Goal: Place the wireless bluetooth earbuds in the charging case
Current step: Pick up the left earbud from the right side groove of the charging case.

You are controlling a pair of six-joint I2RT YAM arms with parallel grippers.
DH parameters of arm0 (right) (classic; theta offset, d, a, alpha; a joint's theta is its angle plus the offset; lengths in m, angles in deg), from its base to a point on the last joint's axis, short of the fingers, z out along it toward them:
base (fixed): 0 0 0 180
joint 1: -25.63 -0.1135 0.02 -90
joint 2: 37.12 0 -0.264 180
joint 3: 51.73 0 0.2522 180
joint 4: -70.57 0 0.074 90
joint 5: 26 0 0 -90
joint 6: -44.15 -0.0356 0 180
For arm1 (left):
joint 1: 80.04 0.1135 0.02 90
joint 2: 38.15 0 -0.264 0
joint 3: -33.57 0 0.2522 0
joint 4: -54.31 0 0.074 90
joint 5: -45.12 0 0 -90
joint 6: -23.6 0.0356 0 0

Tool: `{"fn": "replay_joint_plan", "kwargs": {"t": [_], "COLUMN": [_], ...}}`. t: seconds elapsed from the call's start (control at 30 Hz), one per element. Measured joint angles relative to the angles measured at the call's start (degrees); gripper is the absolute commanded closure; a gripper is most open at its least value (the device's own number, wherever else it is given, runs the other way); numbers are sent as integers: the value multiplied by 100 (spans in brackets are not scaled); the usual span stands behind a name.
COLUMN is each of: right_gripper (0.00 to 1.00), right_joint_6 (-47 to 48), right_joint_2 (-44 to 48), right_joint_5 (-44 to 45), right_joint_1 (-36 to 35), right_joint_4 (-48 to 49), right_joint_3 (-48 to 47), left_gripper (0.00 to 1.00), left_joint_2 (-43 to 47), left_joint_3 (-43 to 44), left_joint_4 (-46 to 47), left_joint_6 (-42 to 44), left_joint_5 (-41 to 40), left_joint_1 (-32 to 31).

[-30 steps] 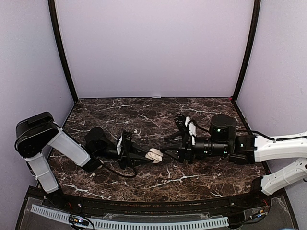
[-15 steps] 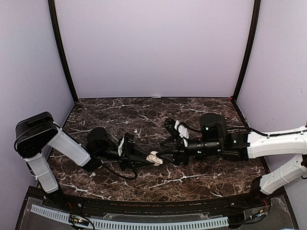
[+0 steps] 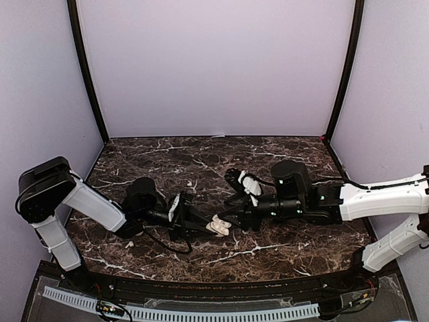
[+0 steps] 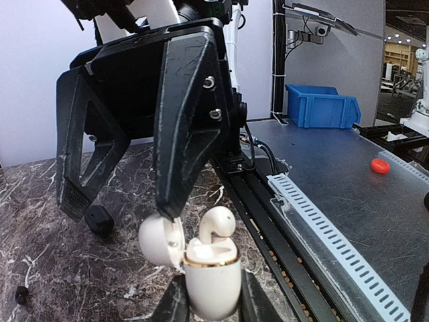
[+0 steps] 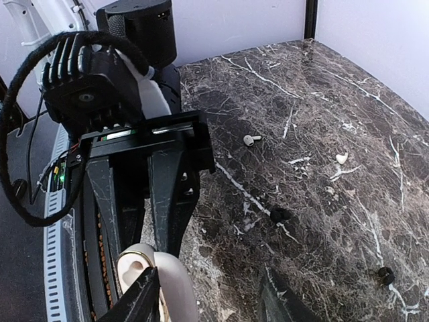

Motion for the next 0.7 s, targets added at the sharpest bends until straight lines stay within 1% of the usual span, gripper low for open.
{"fn": "replay_joint_plan", "kwargs": {"t": [0.17,0.4,0.5,0.7], "right_gripper": [51,42,42,44], "right_joint_6": [2,52,136,413], "right_joint_2": [2,264,616,1126], "right_joint_5": [227,269,240,-125], "right_joint_1": [0,0,4,4], "right_joint_4": [-4,24,72,83], "right_joint_3": [0,116,315,584], "left_gripper": [100,100,100,100], "left_joint_2": [20,20,20,20], "left_joint_3": [0,0,0,0], "left_joint_4": [-26,50,160,225], "left_joint_6": [39,-28,-92,-136], "left_joint_5": [0,4,9,7], "left_joint_1": [-4,-7,-15,-15]}}
